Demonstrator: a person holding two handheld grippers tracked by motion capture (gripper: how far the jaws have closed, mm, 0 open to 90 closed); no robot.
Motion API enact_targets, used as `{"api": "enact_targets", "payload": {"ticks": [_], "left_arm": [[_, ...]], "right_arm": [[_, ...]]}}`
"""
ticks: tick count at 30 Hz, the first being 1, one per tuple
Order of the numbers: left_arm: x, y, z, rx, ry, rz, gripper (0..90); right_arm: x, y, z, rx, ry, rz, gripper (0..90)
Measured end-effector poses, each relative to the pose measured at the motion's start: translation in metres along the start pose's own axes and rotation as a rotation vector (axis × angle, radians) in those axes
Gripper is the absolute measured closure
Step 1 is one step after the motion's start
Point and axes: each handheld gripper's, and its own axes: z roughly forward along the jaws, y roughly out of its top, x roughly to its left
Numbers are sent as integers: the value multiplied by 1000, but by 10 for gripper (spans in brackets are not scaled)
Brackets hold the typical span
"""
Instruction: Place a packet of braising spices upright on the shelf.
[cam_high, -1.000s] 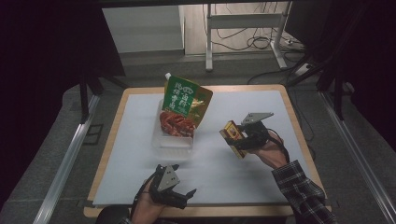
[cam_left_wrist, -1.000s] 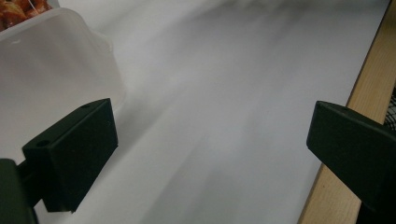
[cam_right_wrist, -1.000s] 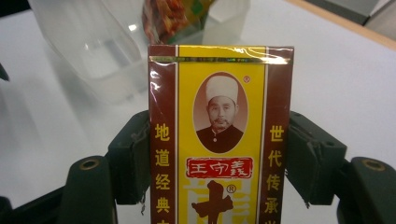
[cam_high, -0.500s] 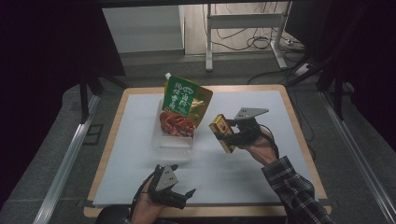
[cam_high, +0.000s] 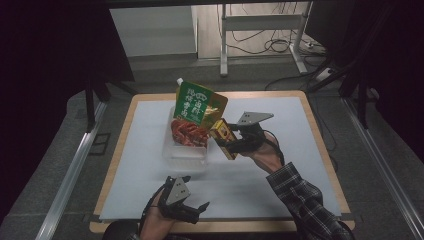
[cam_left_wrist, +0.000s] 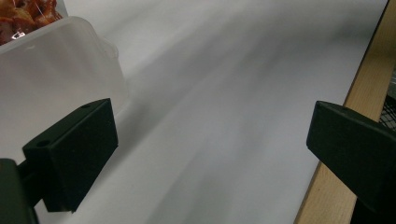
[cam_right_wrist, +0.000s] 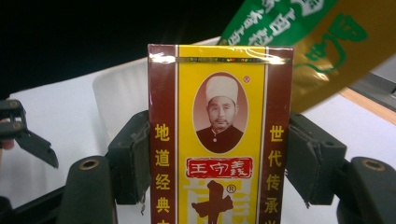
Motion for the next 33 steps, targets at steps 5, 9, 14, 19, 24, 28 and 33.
{"api": "enact_targets", "payload": {"ticks": [5,9,14,19,24,28,33], "left_arm": [[1,0,-1,-3,4,-4,18],[2,0,-2,-7,6,-5,18],[2,0,-2,-5,7,-6,18],[2,0,-2,-11,6,-11,18],[2,0,-3,-7,6,-8,18],[2,0,-2,-8,6,-9,18],[1,0,-2,-5,5,-5,18]], "right_arm": [[5,7,10,-21,14,-5,322],[9,12,19,-36,26,-13,322],[15,18,31,-53,46,-20,322],[21,22,44,-67,65,-33,322],[28,26,57,-76,81,-40,322],[32,28,67,-85,93,-38,322],[38,30,80,-92,112,-43,322]]}}
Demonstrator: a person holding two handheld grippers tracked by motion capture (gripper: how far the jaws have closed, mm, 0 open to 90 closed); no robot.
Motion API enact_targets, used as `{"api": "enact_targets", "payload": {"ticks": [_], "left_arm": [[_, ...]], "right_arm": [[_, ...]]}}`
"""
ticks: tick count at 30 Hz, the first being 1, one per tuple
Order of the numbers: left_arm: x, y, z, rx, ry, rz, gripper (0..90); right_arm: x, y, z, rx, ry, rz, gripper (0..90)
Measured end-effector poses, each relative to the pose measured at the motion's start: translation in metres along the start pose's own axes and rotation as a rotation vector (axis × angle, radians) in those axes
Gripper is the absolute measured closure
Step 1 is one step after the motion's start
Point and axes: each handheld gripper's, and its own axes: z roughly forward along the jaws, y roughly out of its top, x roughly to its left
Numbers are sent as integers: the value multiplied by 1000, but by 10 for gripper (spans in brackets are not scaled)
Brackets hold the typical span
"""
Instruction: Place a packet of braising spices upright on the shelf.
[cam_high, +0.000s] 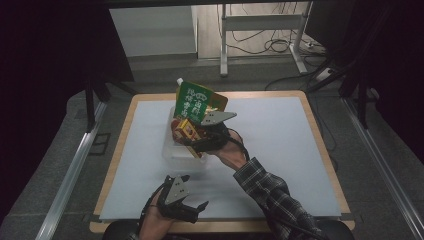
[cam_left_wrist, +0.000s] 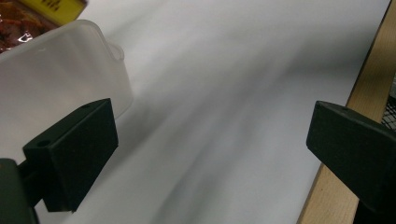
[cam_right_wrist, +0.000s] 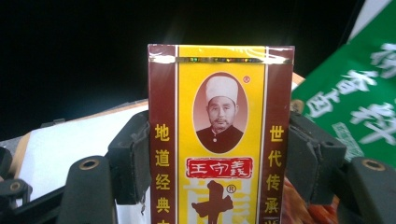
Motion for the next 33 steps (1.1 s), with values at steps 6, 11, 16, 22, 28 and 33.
{"api": "enact_targets", "payload": {"ticks": [6,11,16,22,28,33], "left_arm": [[0,0,0,-1,0,2,18],[0,0,0,2,-2,4,19],[0,0,0,6,-4,8,19],[0,0,1,11,-6,11,19],[-1,0,1,14,-7,15,19],[-1,0,2,17,-9,17,20]], "right_arm": [[7,-1,14,-5,16,-5,322],[11,-5,20,-19,13,-5,323],[9,-14,20,2,6,13,324],[3,-27,15,15,12,61,325],[2,-32,10,39,20,69,325],[6,-40,10,78,4,15,326]]}}
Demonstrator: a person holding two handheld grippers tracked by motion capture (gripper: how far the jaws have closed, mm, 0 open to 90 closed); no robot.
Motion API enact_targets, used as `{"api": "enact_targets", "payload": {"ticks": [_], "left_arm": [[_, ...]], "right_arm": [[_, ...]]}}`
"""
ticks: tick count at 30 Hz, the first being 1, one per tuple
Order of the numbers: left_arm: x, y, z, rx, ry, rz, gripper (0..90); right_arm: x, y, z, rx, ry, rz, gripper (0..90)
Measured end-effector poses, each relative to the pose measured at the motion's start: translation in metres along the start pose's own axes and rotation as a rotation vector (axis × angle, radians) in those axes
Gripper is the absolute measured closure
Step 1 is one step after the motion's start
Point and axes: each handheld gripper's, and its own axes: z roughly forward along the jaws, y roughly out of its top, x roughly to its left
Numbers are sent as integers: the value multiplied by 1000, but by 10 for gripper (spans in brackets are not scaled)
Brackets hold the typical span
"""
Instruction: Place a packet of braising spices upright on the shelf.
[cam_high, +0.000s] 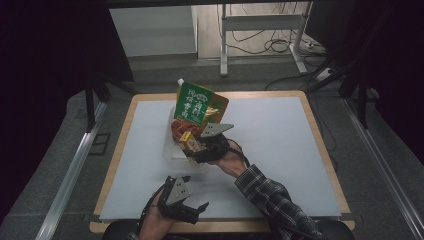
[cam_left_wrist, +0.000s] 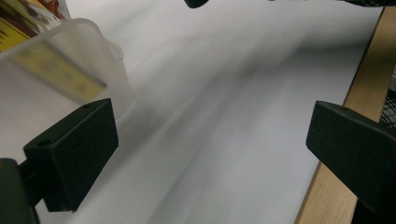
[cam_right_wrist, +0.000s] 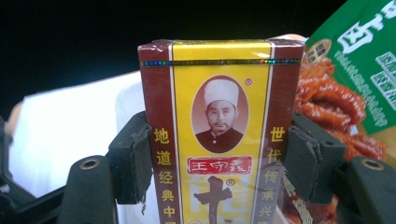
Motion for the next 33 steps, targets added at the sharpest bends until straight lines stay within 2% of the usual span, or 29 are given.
{"api": "enact_targets", "payload": {"ticks": [2,9,17,21,27,30,33], "left_arm": [[0,0,0,1,1,0,20],[0,0,0,9,1,7,21],[-1,0,1,13,-3,13,22],[-1,0,1,11,0,11,23],[0,0,1,11,3,9,22],[0,0,1,11,3,11,22],[-1,0,1,13,3,12,22]], "right_arm": [[1,-2,-1,-2,-1,-5,326],[-3,-6,-7,5,3,29,327],[-5,-10,-10,35,-4,53,330],[-4,-9,-10,48,-7,44,326],[-5,-5,-10,79,-7,5,300],[-4,-2,-11,90,0,-25,238],[-3,0,-12,96,16,-23,202]]}}
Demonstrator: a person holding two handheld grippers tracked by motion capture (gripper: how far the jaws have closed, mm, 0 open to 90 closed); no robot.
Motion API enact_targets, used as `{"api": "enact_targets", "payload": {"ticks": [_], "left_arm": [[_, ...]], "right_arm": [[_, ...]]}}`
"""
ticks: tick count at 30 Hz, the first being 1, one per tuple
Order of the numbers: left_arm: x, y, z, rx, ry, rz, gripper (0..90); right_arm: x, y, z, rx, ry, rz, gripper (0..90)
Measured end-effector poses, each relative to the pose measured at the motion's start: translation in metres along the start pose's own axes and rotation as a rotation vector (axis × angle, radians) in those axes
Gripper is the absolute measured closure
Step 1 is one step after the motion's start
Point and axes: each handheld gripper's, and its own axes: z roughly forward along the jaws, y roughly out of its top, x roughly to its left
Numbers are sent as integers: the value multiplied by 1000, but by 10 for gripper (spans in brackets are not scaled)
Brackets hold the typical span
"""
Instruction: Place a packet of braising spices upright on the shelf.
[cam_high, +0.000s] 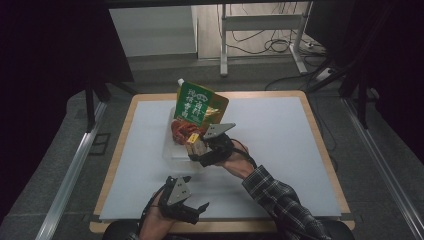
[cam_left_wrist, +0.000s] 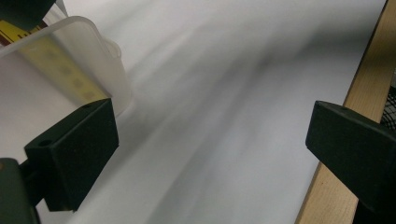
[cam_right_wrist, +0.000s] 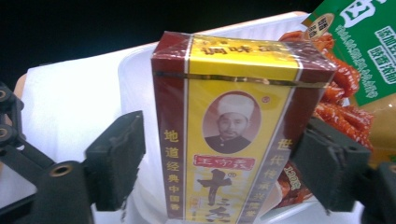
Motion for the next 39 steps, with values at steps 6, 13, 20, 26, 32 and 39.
{"api": "enact_targets", "payload": {"ticks": [6,13,20,26,32,39], "left_arm": [[0,0,0,-2,1,0,23],[0,0,0,-3,4,-1,22],[0,0,0,-2,5,-1,22],[1,0,0,-1,9,-3,22],[1,0,0,-11,10,-11,21],[1,-1,0,-18,10,-21,20]], "right_arm": [[-1,3,-3,7,31,18,162],[-5,5,-10,7,45,23,116],[-6,8,-16,20,23,13,101],[-11,7,-23,25,19,29,100],[-14,5,-31,30,6,38,94],[-16,2,-40,45,-6,41,88]]}}
